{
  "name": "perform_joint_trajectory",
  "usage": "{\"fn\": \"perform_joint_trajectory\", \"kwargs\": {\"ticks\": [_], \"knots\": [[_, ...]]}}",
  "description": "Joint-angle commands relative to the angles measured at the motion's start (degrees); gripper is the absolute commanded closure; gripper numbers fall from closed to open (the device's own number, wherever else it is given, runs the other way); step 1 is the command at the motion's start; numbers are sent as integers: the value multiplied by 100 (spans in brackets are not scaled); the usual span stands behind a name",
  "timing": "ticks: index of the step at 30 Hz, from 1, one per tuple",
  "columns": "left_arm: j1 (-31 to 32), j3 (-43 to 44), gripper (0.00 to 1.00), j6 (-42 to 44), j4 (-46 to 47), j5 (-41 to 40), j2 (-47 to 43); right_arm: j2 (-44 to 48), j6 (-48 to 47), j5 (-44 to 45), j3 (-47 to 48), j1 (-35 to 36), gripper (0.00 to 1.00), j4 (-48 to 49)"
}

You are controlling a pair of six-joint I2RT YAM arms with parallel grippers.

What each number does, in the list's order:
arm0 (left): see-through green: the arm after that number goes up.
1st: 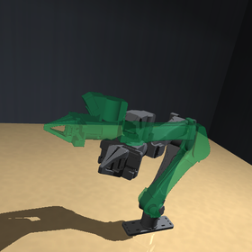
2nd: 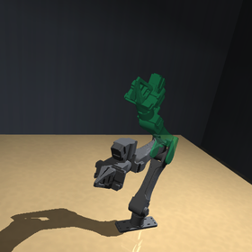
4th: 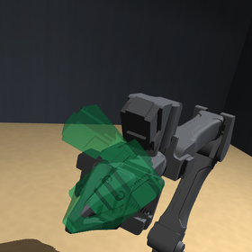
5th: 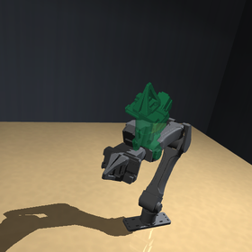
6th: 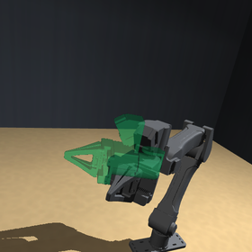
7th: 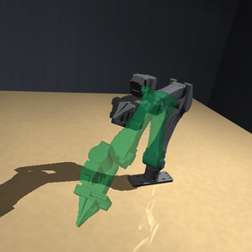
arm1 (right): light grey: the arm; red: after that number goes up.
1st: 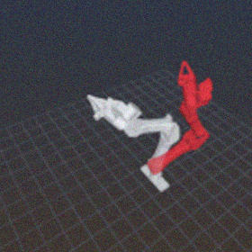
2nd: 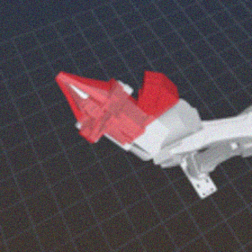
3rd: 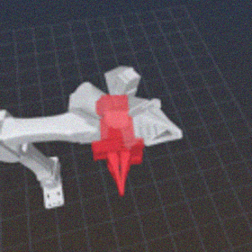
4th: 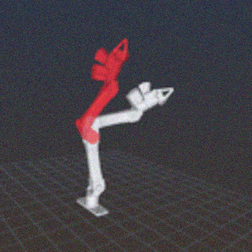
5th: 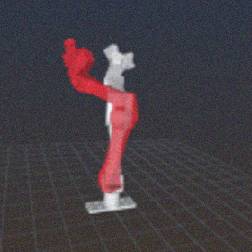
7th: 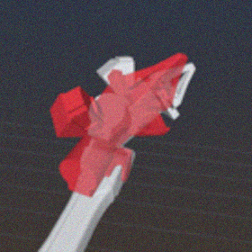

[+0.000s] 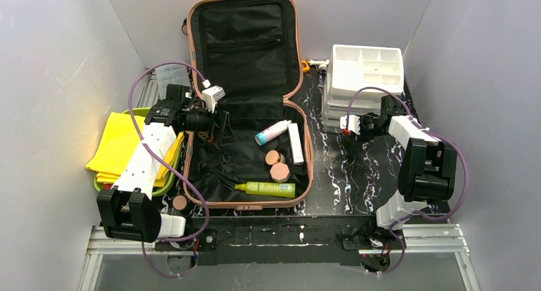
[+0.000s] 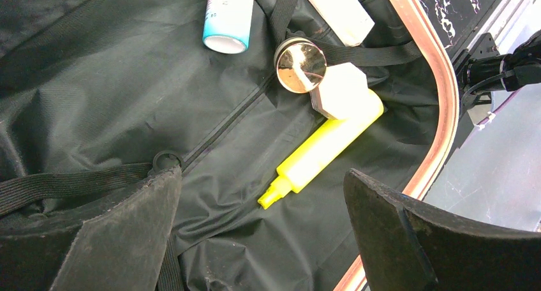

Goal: Open, take out, and arrange the luggage
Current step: Open the drawer in the storage box.

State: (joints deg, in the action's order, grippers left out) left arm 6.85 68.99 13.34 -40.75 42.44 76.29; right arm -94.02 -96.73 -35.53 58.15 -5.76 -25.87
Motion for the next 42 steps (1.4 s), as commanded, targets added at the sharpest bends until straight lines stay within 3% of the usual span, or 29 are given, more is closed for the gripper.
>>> {"fn": "perform_joint_trajectory", "kwargs": {"ticks": [1, 6, 13, 17, 20, 24, 31, 36, 42], "knots": [[-27, -44, 2, 73, -81, 72, -103, -21, -215, 213, 265, -4, 49, -1322], [-51, -36, 2, 77, -97, 80, -129, -11, -229, 315, 437, -4, 58, -1783], [-78, -27, 2, 77, -108, 80, -158, 210, -260, 407, 463, -4, 59, -2428], [-79, -22, 2, 75, -108, 97, -134, 276, -286, 471, 344, -4, 58, -2580], [-78, -9, 2, 64, -124, 98, -125, 218, -346, 539, 352, -4, 50, -2810], [-79, 11, 2, 57, -126, 142, -103, 109, -503, 613, 512, -1, 47, -3296], [10, 394, 2, -102, -71, 248, 289, -32, -770, 565, 947, 0, 64, -4248], [840, 1725, 2, -189, 310, -546, 935, -109, -703, 434, 1083, -4, 64, -4216], [1786, 4505, 2, -1189, 429, -918, 2719, -234, -598, 307, 1179, -4, 71, -4380]]}}
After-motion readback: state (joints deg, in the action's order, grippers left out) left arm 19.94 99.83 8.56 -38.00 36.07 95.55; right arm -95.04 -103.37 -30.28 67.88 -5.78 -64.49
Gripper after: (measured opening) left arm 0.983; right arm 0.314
